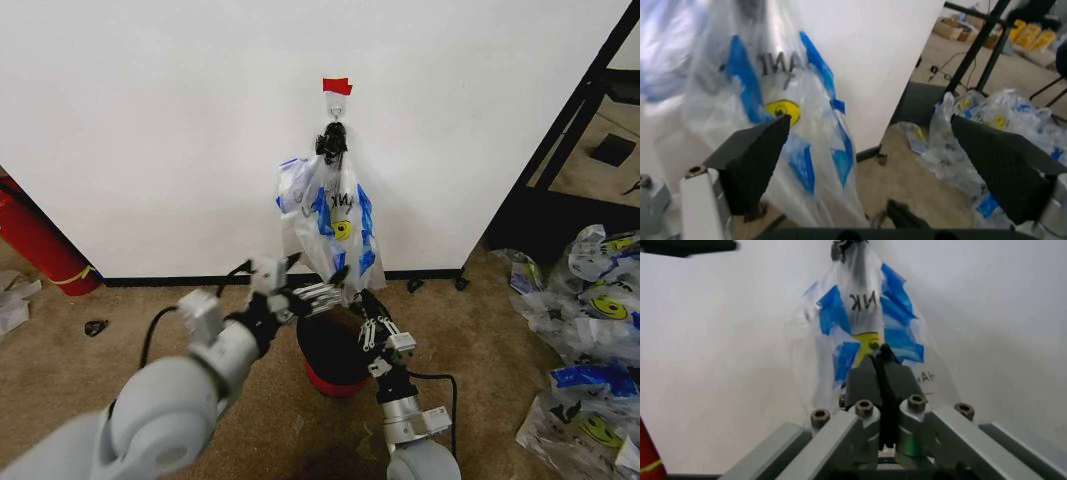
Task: Pick up the garbage bag from the wall and place it over the trash bin.
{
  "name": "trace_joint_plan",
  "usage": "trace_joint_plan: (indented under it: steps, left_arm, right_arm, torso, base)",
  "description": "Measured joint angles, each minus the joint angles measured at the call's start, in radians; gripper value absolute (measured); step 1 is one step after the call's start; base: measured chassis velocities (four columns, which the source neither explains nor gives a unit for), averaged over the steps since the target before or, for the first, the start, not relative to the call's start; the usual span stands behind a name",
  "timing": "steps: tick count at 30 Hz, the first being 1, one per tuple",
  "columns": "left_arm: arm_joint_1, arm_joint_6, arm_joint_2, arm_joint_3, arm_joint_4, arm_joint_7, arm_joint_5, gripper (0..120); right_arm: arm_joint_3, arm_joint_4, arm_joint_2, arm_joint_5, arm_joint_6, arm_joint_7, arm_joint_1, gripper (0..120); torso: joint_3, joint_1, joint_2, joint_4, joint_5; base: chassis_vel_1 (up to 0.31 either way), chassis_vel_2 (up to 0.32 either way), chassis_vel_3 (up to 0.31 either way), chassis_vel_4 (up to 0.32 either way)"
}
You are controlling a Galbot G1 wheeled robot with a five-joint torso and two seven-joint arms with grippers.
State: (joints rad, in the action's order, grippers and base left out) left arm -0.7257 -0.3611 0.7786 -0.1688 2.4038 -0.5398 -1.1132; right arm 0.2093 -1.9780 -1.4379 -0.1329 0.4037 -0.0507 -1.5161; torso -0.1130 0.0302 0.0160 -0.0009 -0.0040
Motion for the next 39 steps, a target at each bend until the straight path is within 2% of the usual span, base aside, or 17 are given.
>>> trace_joint_plan:
  steps: [1,2,6,8,12,15,20,23,24,30,32,39]
  left_arm:
    - [0.039,-0.004,0.012,-0.038,-0.019,-0.006,-0.002,94]
    - [0.039,-0.004,0.012,-0.038,-0.019,-0.006,-0.002,94]
    - [0.182,-0.017,0.079,-0.189,-0.157,-0.029,0.02,94]
    - [0.227,-0.025,0.108,-0.223,-0.216,-0.044,0.03,93]
    - [0.272,-0.036,0.131,-0.262,-0.276,-0.054,0.059,89]
    - [0.307,-0.056,0.138,-0.296,-0.331,-0.053,0.16,84]
    - [0.308,-0.086,0.131,-0.316,-0.345,-0.052,0.198,76]
    - [0.307,-0.096,0.143,-0.326,-0.362,-0.061,0.202,65]
    - [0.307,-0.096,0.143,-0.326,-0.362,-0.061,0.202,65]
    - [0.306,-0.104,0.136,-0.328,-0.37,-0.088,0.192,39]
    - [0.306,-0.104,0.134,-0.327,-0.37,-0.089,0.188,36]
    - [0.305,-0.095,0.137,-0.327,-0.369,-0.097,0.171,8]
  right_arm:
    - [0.004,-0.001,0.001,0.0,0.003,0.0,-0.005,0]
    - [0.004,-0.001,0.001,0.0,0.003,0.0,-0.005,0]
    - [0.029,-0.018,0.012,-0.006,0.016,0.002,-0.028,0]
    - [0.04,-0.025,0.017,-0.012,0.019,0.003,-0.035,0]
    - [0.047,-0.032,0.021,-0.018,0.02,0.004,-0.041,0]
    - [0.051,-0.039,0.022,-0.025,0.02,0.005,-0.047,0]
    - [0.056,-0.047,0.022,-0.032,0.019,0.006,-0.048,0]
    - [0.056,-0.05,0.022,-0.033,0.016,0.006,-0.048,0]
    - [0.056,-0.05,0.022,-0.033,0.016,0.006,-0.048,0]
    - [0.05,-0.058,0.016,-0.027,0.015,0.006,-0.059,0]
    - [0.05,-0.058,0.015,-0.026,0.015,0.006,-0.059,0]
    - [0.048,-0.062,0.011,-0.014,0.014,0.005,-0.063,0]
  torso:
    - [0.0,0.0,0.0,0.0,0.0]
    - [0.0,0.0,0.0,0.0,0.0]
    - [0.0,0.0,0.0,-0.0002,0.0]
    - [0.0,0.0,0.0,-0.0001,0.0]
    - [0.0,0.0,0.0,-0.0001,0.0001]
    - [0.0,0.0,0.0,-0.0002,0.0002]
    - [0.0,0.0,0.0,0.0002,0.0]
    - [0.0,0.0,0.0,-0.0002,0.0]
    - [0.0,0.0,0.0,-0.0002,0.0]
    - [0.0,0.0,0.0,-0.0001,0.0]
    - [0.0,0.0,0.0,-0.0001,0.0]
    - [0.0,0.0,0.0,-0.0001,0.0]
  base:
    - [0.0,0.0,0.0,0.0]
    - [0.0,0.0,0.0,0.0]
    - [0.0,0.0,0.0,0.0]
    - [0.0,0.0,0.0,0.0]
    - [0.0,0.0,0.0,0.0]
    - [0.0,0.0,0.0,0.0]
    - [0.0,0.0,0.0,0.0]
    - [0.0,0.0,0.0,0.0]
    - [0.0,0.0,0.0,0.0]
    - [0.0,0.0,0.0,0.0]
    - [0.0,0.0,0.0,0.0]
    - [0.0,0.0,0.0,0.0]
